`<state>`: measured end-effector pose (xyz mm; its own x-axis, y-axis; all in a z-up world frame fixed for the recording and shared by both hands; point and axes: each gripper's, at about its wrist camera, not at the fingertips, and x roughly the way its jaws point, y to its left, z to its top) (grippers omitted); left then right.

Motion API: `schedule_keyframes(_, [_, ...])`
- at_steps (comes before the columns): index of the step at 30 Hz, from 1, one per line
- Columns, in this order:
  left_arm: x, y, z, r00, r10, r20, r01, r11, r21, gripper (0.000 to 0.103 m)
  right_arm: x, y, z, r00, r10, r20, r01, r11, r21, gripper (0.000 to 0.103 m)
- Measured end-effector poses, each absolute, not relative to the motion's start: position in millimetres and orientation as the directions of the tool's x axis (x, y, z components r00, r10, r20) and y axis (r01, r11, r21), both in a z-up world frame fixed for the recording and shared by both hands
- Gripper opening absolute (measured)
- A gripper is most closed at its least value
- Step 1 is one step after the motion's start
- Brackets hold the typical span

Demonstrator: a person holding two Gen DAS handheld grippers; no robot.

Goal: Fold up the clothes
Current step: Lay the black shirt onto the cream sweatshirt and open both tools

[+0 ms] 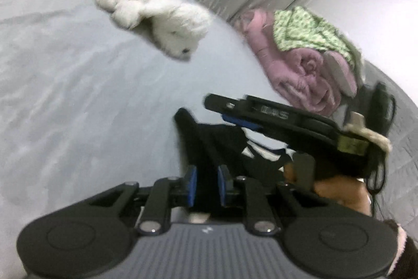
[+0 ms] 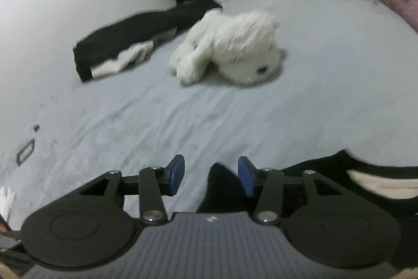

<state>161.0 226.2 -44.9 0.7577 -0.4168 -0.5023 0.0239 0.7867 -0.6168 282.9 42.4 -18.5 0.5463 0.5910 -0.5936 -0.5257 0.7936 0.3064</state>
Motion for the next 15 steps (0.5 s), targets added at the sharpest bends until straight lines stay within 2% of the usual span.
schedule_keyframes(4, [164,203,-49,0.766,-0.42,-0.487,0.057,0.799,-0.599,0.016,272,-4,-9,0.594,0.556,-0.581,-0.495,0.822,0.28,0.05])
schedule_keyframes(7, [173,188,-60,0.738,-0.402,-0.542,0.052,0.835,-0.548,0.016,260,-45,-10,0.632,0.504,-0.589,-0.463,0.855,0.235,0.05])
schedule_keyframes(9, [177,179,-70,0.705,-0.328,-0.629,0.014,0.893,-0.451,0.017,253,-77,-17,0.655,0.462,-0.598,-0.426,0.879,0.212,0.05])
schedule_keyframes(15, [174,181,-65,0.706,-0.286,-0.648,-0.012,0.91,-0.414,0.017,237,-177,-54,0.704,0.243,-0.667,-0.203,0.969,0.138,0.05])
